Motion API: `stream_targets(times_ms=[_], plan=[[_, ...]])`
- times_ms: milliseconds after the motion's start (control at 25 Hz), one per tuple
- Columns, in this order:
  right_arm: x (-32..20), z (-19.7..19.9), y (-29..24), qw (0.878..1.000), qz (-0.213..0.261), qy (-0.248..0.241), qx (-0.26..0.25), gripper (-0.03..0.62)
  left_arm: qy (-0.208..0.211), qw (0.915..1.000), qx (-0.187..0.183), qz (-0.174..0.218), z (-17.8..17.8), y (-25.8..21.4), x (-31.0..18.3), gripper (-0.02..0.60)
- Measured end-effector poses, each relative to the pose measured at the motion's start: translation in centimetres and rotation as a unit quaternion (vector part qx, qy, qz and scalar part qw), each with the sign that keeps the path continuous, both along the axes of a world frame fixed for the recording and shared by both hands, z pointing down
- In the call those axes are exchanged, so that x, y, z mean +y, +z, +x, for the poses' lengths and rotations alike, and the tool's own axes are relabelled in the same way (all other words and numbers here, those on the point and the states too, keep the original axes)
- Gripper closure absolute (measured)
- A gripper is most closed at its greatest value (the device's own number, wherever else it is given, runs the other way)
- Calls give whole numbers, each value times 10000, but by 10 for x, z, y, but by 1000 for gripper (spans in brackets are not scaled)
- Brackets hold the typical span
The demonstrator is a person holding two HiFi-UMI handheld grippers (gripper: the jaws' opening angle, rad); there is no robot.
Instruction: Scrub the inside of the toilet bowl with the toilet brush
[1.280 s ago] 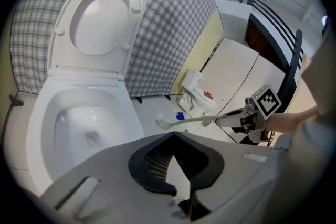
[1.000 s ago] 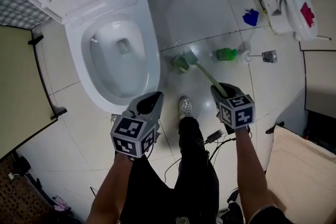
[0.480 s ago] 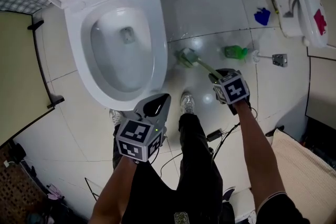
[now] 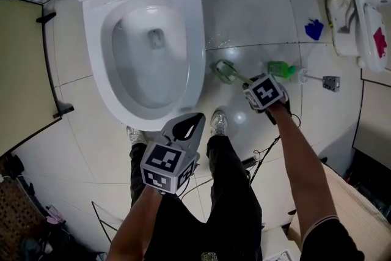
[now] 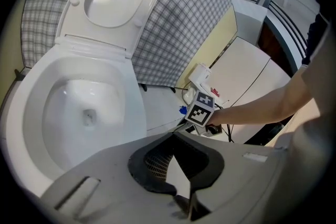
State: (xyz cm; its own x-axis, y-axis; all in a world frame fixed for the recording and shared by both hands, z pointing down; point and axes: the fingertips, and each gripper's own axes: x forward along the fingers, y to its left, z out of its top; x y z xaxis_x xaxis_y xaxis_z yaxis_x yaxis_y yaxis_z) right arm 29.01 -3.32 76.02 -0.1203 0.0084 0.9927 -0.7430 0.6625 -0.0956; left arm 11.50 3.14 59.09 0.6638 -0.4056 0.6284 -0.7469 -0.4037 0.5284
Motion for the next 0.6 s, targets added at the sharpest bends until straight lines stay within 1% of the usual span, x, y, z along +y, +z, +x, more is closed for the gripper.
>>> stream_targets(times_ms=[120, 280, 520, 560, 600], plan=[[-3, -5, 8, 10000, -20, -15, -50, 476, -122, 9999, 44, 75, 2, 5, -4, 577], [0, 6, 19, 10000, -59, 23, 62, 474, -208, 9997, 54, 80, 5, 4, -10, 577], [-2, 5, 19, 9999, 120, -64, -74, 471, -282, 9996, 39, 85, 4, 7, -12, 575], [-2, 5, 18, 9998, 158, -76, -85, 468, -284, 9995, 44, 94, 5, 7, -11, 575], [-2, 6, 17, 9997, 190, -73, -105, 446, -280, 9995, 47, 108, 5, 7, -11, 575]])
